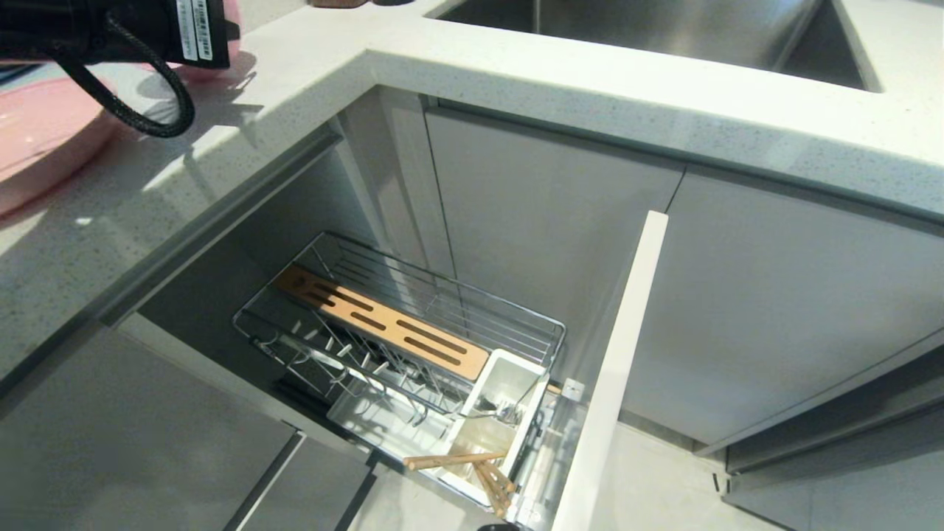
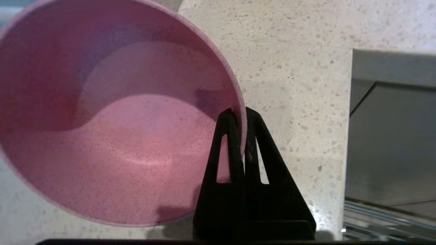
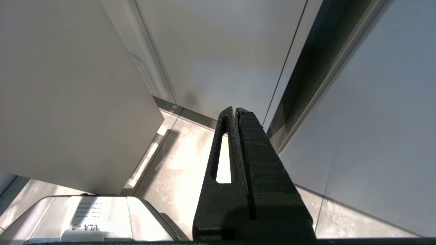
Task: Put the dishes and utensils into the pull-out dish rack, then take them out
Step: Pick up the bowl and place it in the cupboard
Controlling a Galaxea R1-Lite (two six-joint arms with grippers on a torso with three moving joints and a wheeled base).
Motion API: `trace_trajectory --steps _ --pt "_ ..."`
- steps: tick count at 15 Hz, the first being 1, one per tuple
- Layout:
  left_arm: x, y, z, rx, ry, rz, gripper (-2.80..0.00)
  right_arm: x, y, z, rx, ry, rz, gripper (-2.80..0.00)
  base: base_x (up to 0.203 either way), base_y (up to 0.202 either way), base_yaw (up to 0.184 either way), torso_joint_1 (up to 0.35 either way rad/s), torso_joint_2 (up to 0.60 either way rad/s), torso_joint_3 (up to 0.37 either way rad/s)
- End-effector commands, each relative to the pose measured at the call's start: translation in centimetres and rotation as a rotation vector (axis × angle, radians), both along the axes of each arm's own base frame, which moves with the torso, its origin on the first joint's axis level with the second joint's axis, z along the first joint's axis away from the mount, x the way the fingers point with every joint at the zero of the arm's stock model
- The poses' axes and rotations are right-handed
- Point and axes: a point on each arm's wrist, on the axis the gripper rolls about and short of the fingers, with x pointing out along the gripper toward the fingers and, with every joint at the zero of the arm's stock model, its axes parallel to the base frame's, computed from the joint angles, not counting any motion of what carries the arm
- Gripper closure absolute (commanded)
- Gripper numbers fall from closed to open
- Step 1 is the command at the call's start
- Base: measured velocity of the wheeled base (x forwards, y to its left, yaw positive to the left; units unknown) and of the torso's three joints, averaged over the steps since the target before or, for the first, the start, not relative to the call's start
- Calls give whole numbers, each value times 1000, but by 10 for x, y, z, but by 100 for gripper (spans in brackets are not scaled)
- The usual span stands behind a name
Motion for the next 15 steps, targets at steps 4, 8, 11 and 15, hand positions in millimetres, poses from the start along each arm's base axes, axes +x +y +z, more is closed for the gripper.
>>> trace_trajectory --steps 4,8,11,15 --pt "-7 1 3 -11 -8 -3 0 0 0 0 0 1 0 0 0 0 0 0 0 0" --pt "-24 -4 12 -25 -41 -32 0 0 0 0 1 1 0 0 0 0 0 0 0 0" --pt "-52 -13 26 -33 -95 -102 0 0 0 0 1 1 1 0 0 0 0 0 0 0" --pt "-84 -26 38 -88 -148 -196 0 0 0 0 0 2 1 0 0 0 0 0 0 0"
